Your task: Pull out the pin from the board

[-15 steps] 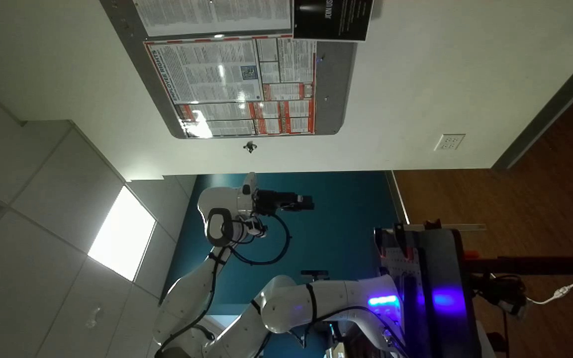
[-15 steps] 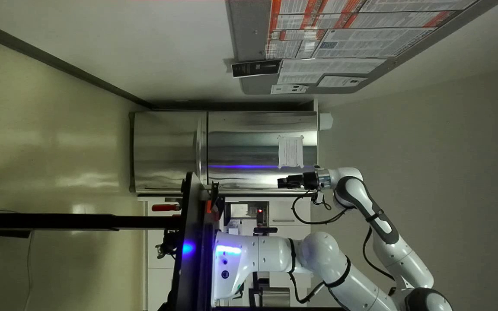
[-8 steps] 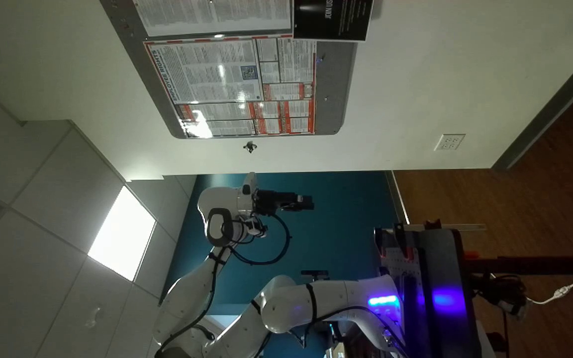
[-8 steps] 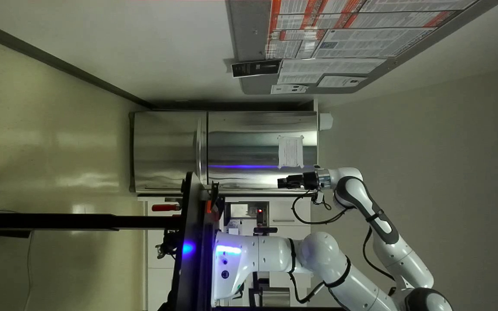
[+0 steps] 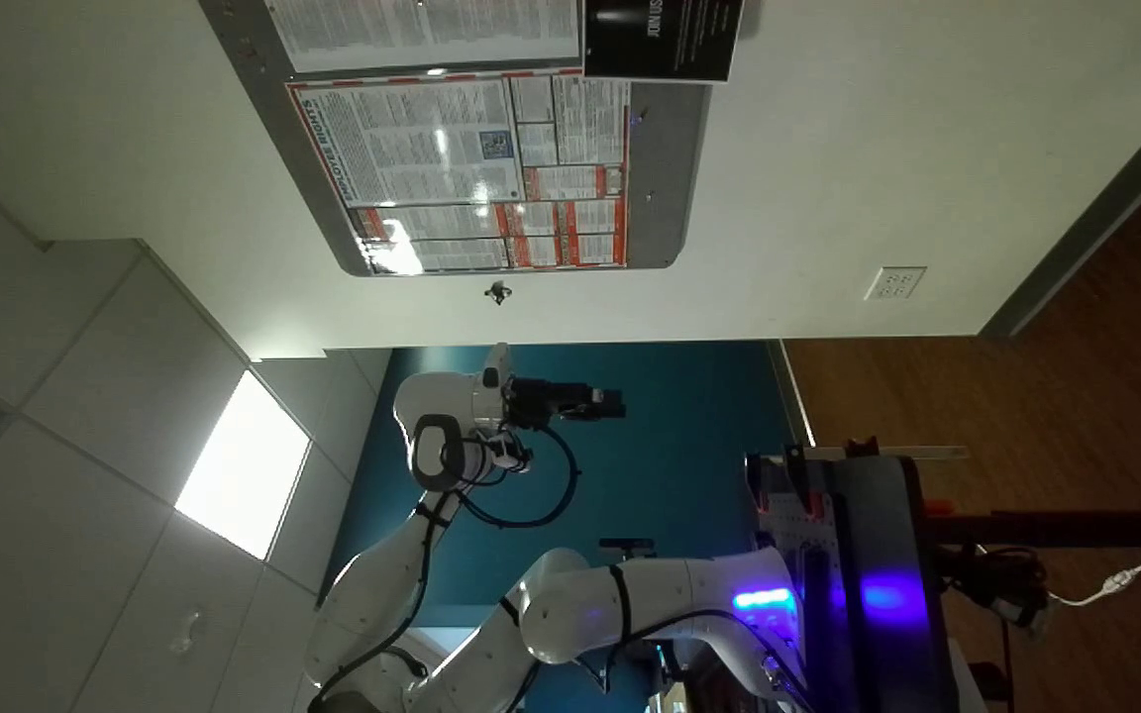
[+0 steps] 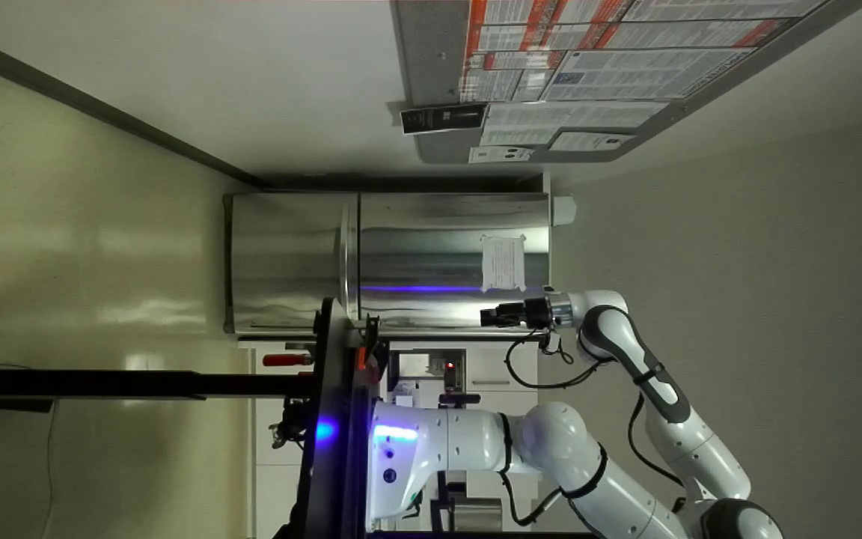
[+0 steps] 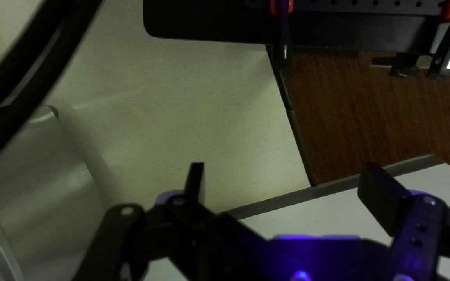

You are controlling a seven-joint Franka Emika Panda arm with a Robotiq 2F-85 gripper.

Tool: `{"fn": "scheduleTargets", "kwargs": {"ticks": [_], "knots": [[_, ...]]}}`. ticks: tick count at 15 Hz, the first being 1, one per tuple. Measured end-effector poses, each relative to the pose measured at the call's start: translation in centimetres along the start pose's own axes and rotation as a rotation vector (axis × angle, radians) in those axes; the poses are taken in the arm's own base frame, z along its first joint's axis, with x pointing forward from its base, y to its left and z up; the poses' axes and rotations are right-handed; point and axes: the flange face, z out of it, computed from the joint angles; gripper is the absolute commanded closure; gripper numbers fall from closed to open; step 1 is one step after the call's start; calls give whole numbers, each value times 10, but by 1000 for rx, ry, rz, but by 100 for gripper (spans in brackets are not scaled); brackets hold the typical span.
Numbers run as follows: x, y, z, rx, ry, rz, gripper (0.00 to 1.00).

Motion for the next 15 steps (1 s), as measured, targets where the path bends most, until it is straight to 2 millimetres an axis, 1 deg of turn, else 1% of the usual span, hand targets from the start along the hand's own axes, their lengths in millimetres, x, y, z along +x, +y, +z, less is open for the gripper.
{"fn": "scheduleTargets", "kwargs": {"ticks": [7,9,11,15], "knots": [[2,-1,1,9,10,2,0],[12,-6,-1,58,71,24,0],[23,-15,-6,139,130,72,0],[49,-36,-22,304,216,189,0]]}}
